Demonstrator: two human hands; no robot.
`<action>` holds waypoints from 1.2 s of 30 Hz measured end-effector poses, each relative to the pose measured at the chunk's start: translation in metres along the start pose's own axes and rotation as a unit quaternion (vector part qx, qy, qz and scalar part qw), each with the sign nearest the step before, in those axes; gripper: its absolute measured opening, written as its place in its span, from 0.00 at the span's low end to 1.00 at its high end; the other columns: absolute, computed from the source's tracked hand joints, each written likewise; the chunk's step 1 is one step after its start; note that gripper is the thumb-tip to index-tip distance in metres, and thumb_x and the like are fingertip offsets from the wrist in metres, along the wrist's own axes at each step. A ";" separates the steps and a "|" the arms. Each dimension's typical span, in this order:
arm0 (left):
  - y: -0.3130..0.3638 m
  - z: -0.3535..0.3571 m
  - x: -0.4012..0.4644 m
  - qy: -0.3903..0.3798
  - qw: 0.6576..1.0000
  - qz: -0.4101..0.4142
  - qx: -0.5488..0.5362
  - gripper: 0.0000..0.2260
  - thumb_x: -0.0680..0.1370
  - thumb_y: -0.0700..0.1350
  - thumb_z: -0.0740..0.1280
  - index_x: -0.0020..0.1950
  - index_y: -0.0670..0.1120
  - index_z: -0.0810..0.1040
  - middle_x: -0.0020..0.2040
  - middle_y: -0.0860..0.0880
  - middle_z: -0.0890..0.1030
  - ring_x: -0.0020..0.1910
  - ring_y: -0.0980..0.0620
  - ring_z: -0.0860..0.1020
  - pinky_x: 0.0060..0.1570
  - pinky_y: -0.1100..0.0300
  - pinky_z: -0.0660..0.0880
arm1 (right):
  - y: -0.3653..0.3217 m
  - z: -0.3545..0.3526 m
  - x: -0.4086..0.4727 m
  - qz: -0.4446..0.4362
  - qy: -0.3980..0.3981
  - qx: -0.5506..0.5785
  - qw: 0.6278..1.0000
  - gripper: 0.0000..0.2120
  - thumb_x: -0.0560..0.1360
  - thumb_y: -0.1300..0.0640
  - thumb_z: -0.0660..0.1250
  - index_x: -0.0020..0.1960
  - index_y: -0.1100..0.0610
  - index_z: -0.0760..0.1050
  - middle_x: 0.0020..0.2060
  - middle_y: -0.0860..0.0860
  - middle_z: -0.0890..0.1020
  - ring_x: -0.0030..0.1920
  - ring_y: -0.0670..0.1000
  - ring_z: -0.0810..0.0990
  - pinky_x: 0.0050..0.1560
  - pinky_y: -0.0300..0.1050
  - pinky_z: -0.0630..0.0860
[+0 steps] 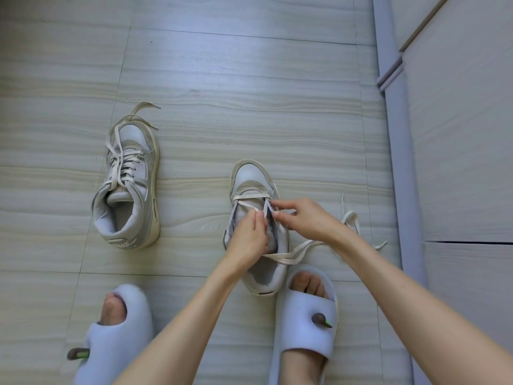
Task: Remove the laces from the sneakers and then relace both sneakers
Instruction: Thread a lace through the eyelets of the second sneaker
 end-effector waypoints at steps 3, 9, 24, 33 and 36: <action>-0.001 -0.002 0.003 -0.020 0.998 -0.052 -0.030 0.14 0.83 0.46 0.49 0.41 0.44 0.68 0.31 0.48 0.65 0.27 0.52 0.65 0.25 0.63 0.63 | 0.002 -0.001 0.000 0.001 0.001 0.007 1.000 0.17 0.77 0.53 0.64 0.65 0.47 0.74 0.58 0.49 0.80 0.59 0.50 0.77 0.61 0.46 0.72; 0.004 -0.019 -0.018 0.015 0.999 -0.037 0.028 0.14 0.82 0.42 0.54 0.50 0.39 0.78 0.31 0.46 0.74 0.26 0.50 0.72 0.29 0.60 0.72 | -0.010 -0.006 -0.008 -0.033 0.113 0.049 0.992 0.07 0.74 0.59 0.67 0.45 0.50 0.83 0.36 0.45 0.81 0.35 0.38 0.74 0.37 0.25 0.67; -0.018 -0.004 -0.046 -0.092 0.971 -0.150 -0.159 0.10 0.81 0.40 0.58 0.45 0.40 0.77 0.31 0.47 0.73 0.28 0.55 0.73 0.30 0.67 0.74 | -0.026 0.032 -0.008 0.007 -0.045 0.131 0.990 0.19 0.73 0.59 0.69 0.24 0.50 0.78 0.29 0.46 0.81 0.36 0.43 0.78 0.39 0.36 0.69; -0.015 -0.036 -0.044 0.026 0.996 -0.080 -0.012 0.06 0.75 0.44 0.69 0.47 0.46 0.72 0.27 0.47 0.78 0.24 0.51 0.76 0.29 0.60 0.75 | -0.021 0.028 -0.007 0.039 -0.013 0.165 0.985 0.10 0.73 0.62 0.66 0.34 0.54 0.75 0.30 0.51 0.71 0.29 0.47 0.64 0.29 0.39 0.61; -0.009 -0.048 -0.039 0.050 0.997 -0.058 0.029 0.05 0.75 0.45 0.68 0.40 0.45 0.76 0.25 0.48 0.80 0.24 0.50 0.77 0.30 0.58 0.77 | -0.017 0.028 -0.008 0.044 -0.019 0.166 0.985 0.07 0.74 0.59 0.67 0.38 0.54 0.76 0.34 0.51 0.73 0.31 0.46 0.65 0.30 0.37 0.62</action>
Point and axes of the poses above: each hand's wrist, its own x-axis towards the middle knuckle, its own z-axis out of the palm, y = z × x, the point moved 10 cm from there along x, towards the middle knuckle
